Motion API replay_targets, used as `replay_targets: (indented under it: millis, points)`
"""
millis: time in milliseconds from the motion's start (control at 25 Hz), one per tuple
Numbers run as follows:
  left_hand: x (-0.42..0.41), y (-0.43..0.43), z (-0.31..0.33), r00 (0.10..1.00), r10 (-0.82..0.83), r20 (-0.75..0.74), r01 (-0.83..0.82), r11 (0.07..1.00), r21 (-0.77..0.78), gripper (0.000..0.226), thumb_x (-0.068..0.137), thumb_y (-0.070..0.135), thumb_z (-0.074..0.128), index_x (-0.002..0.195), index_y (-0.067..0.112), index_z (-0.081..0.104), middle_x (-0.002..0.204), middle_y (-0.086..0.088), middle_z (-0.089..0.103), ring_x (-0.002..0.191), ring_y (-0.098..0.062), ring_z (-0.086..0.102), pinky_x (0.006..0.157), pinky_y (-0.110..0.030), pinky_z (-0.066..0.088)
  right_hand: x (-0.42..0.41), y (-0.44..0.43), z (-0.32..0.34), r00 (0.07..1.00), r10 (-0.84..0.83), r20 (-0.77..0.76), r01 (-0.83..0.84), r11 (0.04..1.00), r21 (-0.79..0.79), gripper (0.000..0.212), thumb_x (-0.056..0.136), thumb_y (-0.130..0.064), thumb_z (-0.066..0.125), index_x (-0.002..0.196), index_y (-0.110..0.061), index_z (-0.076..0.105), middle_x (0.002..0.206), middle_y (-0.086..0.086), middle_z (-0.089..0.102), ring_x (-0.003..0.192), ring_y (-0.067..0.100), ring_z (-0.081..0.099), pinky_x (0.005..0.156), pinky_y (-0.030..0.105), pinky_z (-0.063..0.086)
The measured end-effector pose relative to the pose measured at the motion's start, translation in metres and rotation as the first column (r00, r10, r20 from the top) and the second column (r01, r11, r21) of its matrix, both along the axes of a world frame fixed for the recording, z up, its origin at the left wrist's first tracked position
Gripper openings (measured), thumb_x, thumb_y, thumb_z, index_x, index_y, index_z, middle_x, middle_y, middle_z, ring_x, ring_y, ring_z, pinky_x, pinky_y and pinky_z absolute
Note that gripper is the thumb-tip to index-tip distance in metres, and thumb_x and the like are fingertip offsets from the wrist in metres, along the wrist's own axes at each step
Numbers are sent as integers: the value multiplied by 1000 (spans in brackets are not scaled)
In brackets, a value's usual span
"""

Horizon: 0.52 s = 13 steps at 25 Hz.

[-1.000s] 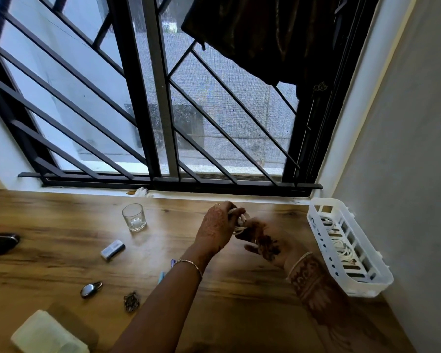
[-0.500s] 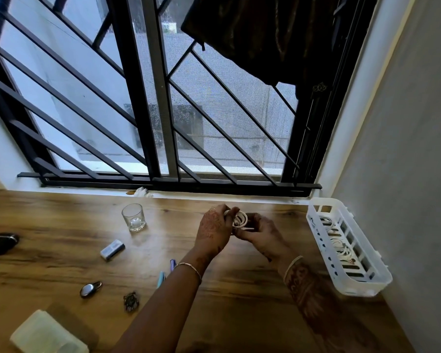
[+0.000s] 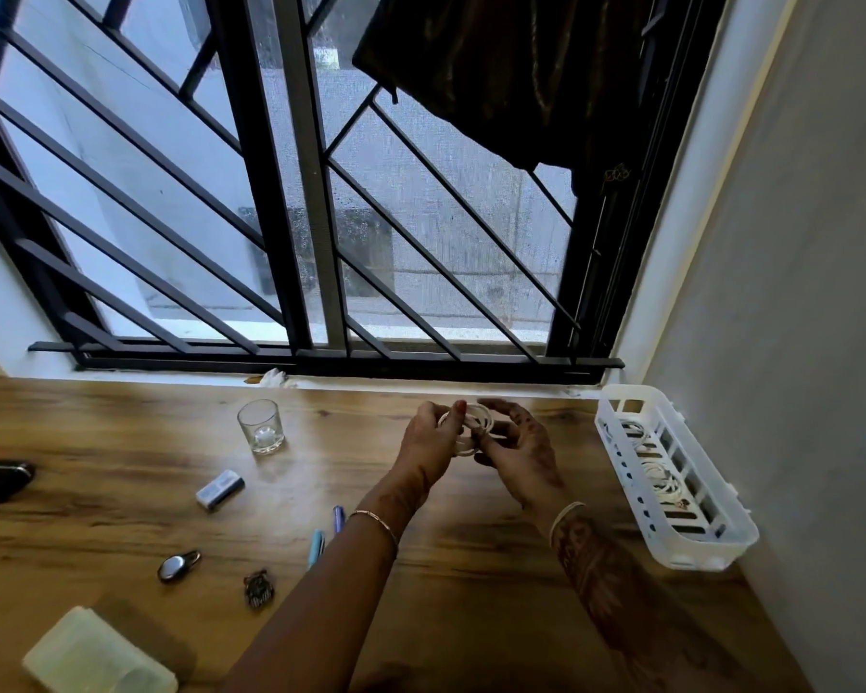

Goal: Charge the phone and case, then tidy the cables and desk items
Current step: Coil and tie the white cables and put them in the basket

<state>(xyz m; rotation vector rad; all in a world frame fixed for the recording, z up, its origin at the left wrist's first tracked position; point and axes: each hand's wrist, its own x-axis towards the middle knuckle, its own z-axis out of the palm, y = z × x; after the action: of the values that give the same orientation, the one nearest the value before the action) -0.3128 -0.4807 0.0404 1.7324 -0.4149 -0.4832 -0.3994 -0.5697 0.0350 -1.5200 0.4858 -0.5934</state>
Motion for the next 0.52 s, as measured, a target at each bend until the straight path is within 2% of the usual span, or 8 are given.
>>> replay_targets:
  millis: [80,160,240,320,440,520]
  points:
    - [-1,0,4,990,-40,-138,32,998,-58,25,96,39,50,97,14,55,88,-3,64,71,-11,58,57,-22,44,-5,-5,1,999,-45,7,45,999,17,36,86,1,63,111,-25,59,103,10,67,90,20,67,70,27,58]
    - [-5,-3,6,970,-64,-236,37,993,-116,21,96,34,51,92,15,57,84,-2,65,71,-13,60,64,-26,48,-9,-9,4,997,-80,9,79,996,51,31,87,0,62,106,-24,58,106,13,65,93,22,65,69,25,56]
    - [-10,-9,5,953,-96,-286,53,987,-155,17,96,29,52,93,15,60,84,-3,66,73,-15,62,68,-28,50,-15,-15,5,994,-114,0,114,992,53,27,88,-1,60,104,-23,59,109,11,64,94,20,63,67,23,55]
    - [-17,-15,2,940,-150,-306,97,979,-181,19,95,26,54,102,11,62,87,-5,68,76,-16,65,70,-29,53,-24,-23,3,987,-159,-10,160,987,26,25,90,-4,59,110,-19,61,112,7,63,96,16,62,68,21,56]
    - [-35,-31,-1,915,-235,-328,159,957,-243,17,93,23,58,102,9,62,90,-8,69,76,-17,68,67,-26,57,-43,-40,0,968,-242,-65,241,970,-24,26,91,-11,59,117,-16,62,118,6,64,107,18,60,81,32,57]
    - [-47,-43,0,900,-271,-341,185,947,-263,15,92,20,60,101,9,62,91,-10,69,75,-18,68,66,-25,57,-56,-54,-1,951,-294,-95,290,955,-55,25,90,-10,61,114,-17,63,115,7,65,107,21,61,88,42,56]
